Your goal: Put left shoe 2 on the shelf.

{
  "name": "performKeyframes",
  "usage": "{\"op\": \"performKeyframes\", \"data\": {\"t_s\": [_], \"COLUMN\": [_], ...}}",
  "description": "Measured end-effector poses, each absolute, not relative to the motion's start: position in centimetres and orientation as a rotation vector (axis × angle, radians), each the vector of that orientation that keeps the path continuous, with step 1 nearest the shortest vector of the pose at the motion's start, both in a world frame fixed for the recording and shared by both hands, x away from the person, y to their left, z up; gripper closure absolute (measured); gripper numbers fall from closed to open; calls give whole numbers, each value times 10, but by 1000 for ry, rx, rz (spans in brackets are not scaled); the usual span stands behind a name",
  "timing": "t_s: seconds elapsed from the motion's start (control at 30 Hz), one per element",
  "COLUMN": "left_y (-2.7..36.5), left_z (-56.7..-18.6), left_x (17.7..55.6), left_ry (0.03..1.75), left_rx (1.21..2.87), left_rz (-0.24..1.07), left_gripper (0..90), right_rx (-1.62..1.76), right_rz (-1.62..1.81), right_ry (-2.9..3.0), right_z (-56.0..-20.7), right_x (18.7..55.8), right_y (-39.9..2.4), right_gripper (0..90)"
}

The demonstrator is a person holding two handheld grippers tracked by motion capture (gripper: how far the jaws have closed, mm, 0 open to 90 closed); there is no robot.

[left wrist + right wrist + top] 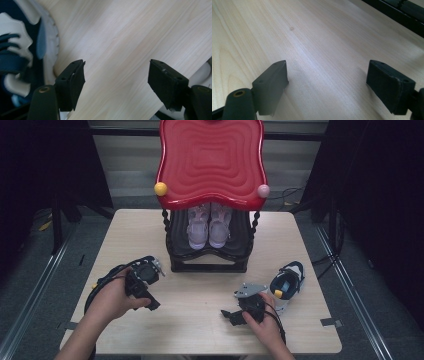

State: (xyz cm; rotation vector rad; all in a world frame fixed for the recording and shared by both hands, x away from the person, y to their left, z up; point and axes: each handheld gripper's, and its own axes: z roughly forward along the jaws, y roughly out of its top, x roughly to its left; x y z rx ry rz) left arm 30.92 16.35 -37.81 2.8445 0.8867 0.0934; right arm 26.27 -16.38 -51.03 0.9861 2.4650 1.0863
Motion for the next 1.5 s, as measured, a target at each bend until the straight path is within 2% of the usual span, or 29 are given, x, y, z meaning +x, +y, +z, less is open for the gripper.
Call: {"op": "performKeyframes", "data": {"t_s": [0.27,0.53,0.9,1.23,1.37,1.5], "left_y": [176,196,220,229,234,234], "left_z": [-374,-374,-380,-395,-407,-414], "left_x": [314,321,336,352,356,357], "left_ry": [910,977,1050,1015,1028,996], "left_rx": [2922,2911,2897,2937,2955,2983], "left_rz": [97,91,156,195,163,149], "left_gripper": [309,337,386,440,482,573], "right_rx": [984,985,983,986,986,986], "right_rz": [1086,1088,1087,1087,1086,1087], "right_ry": [2465,2467,2465,2472,2472,2472], "right_z": [-510,-510,-510,-510,-510,-510], "right_x": [263,263,263,263,263,263], "right_y": [-164,-164,-164,-164,-164,-164], "right_gripper": [165,165,165,165,165,165]}}
